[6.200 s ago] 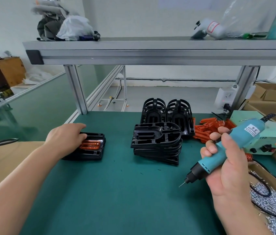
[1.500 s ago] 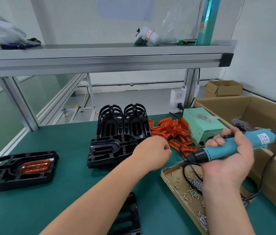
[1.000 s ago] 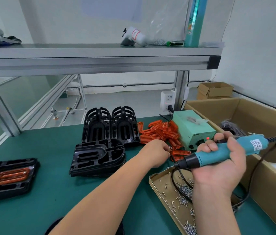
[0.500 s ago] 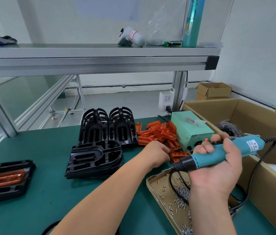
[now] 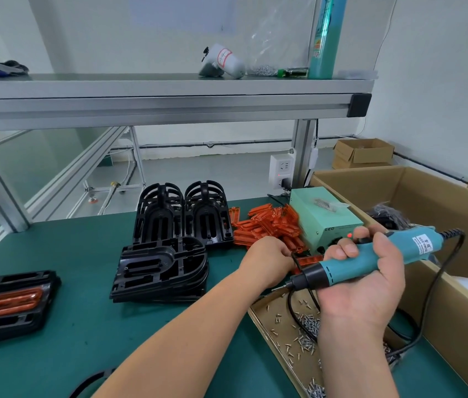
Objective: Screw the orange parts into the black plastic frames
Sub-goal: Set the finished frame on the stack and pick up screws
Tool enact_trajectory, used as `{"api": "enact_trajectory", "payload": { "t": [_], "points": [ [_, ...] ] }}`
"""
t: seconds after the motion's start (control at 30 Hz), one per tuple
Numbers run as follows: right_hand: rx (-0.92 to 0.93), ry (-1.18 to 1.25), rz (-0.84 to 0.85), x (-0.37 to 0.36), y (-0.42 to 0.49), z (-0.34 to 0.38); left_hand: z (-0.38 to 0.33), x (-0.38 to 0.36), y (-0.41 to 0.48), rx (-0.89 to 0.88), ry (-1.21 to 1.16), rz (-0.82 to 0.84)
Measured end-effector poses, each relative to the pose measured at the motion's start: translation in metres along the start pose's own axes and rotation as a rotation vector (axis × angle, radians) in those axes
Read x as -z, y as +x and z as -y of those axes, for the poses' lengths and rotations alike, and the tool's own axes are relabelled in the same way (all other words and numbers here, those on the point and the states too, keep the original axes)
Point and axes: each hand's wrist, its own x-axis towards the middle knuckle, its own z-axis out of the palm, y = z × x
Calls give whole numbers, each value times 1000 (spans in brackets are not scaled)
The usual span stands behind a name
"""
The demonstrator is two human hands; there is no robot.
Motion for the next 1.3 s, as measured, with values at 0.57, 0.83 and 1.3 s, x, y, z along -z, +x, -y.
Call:
{"api": "enact_trajectory", "payload": {
  "t": [0.57,0.83,1.3],
  "points": [
    [-32,-24,0,-7,-10,-5,59,65,-153,37,-54,-258],
    [-61,-75,38,-13,-18,-10,112,111,-221,73,-184,-105],
    [-74,-190,174,-15,-28,-24,146,131,-257,130,-208,-23]
  ]
}}
